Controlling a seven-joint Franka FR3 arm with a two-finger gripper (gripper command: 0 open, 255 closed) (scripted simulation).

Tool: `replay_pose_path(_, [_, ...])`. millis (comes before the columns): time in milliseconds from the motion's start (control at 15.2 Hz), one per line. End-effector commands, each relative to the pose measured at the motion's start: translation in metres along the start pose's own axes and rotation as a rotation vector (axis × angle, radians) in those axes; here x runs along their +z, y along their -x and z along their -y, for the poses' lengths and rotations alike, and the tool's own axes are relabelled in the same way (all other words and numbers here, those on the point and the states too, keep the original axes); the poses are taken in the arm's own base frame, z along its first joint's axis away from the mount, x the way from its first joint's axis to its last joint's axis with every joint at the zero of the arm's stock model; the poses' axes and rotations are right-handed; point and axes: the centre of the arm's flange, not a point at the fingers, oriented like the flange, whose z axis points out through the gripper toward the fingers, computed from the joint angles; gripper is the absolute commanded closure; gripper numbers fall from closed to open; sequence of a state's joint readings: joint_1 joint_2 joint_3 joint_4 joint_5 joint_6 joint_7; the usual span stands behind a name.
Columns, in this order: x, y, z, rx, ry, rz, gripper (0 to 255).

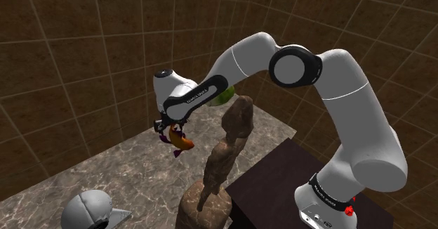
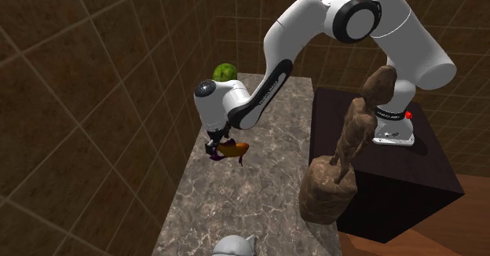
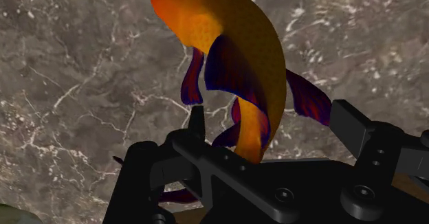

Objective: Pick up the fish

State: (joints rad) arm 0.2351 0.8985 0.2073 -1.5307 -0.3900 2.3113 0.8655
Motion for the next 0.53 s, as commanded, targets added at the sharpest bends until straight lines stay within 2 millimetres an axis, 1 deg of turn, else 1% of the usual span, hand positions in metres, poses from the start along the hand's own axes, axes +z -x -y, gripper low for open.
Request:
replay_pose_path(0, [0.0057, 0.0001, 0.0006, 0.000, 0.000, 0.001, 0])
replay_pose_path(66, [0.0064, 0.0001, 0.0009, 0.000, 0.000, 0.001, 255])
replay_pose_path(462, [0.0073, 0.0008, 0.0021, 0.000, 0.000, 0.002, 255])
